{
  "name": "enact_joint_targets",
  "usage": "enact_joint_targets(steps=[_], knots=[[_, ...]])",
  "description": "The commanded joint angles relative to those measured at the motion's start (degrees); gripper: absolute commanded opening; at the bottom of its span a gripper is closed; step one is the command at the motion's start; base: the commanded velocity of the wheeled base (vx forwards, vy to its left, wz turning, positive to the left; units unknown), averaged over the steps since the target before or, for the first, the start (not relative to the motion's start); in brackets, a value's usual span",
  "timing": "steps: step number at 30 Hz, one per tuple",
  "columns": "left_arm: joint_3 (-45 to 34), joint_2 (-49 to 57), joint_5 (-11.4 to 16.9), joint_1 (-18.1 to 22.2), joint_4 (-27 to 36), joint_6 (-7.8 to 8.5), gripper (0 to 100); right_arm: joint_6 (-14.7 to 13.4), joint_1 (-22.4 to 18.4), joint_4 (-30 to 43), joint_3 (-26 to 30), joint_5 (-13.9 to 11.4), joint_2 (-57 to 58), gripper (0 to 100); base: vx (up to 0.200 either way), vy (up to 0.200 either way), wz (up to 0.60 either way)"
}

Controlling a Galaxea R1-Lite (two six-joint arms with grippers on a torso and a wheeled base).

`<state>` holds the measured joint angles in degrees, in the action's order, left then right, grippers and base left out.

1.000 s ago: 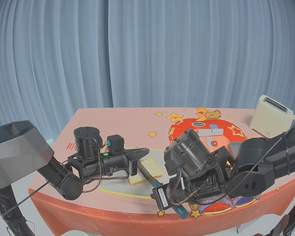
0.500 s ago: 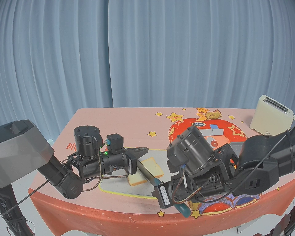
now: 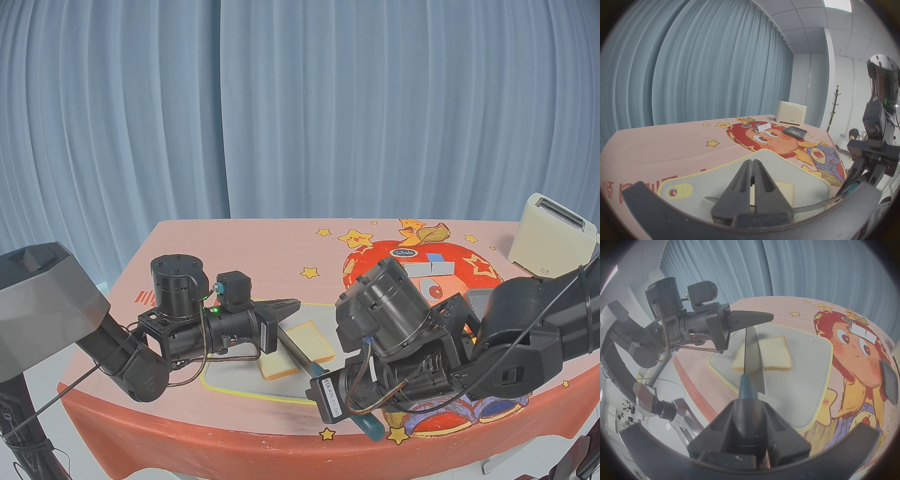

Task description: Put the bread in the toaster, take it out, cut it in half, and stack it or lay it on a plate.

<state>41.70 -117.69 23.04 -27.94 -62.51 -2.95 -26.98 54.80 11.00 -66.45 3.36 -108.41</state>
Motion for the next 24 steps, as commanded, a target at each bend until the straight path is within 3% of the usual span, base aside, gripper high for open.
enact_joint_targets(steps=[1, 5, 24], knots=[[2.07, 0.18, -0.01, 0.78, -0.33, -0.04, 0, -0.09, 0.13, 0.17, -0.26, -0.02, -1.19, 0, 0.0, 0.0, 0.0], [2.15, 0.35, -0.01, 0.69, -0.15, -1.44, 0, -0.18, 0.22, 0.17, -0.26, -0.02, -0.57, 0, 0.0, 0.0, 0.0], [0.13, -1.05, -0.01, 0.08, -0.86, -1.36, 0, -0.27, 0.13, 0.34, 0.09, -0.02, 1.01, 0, 0.0, 0.0, 0.0]])
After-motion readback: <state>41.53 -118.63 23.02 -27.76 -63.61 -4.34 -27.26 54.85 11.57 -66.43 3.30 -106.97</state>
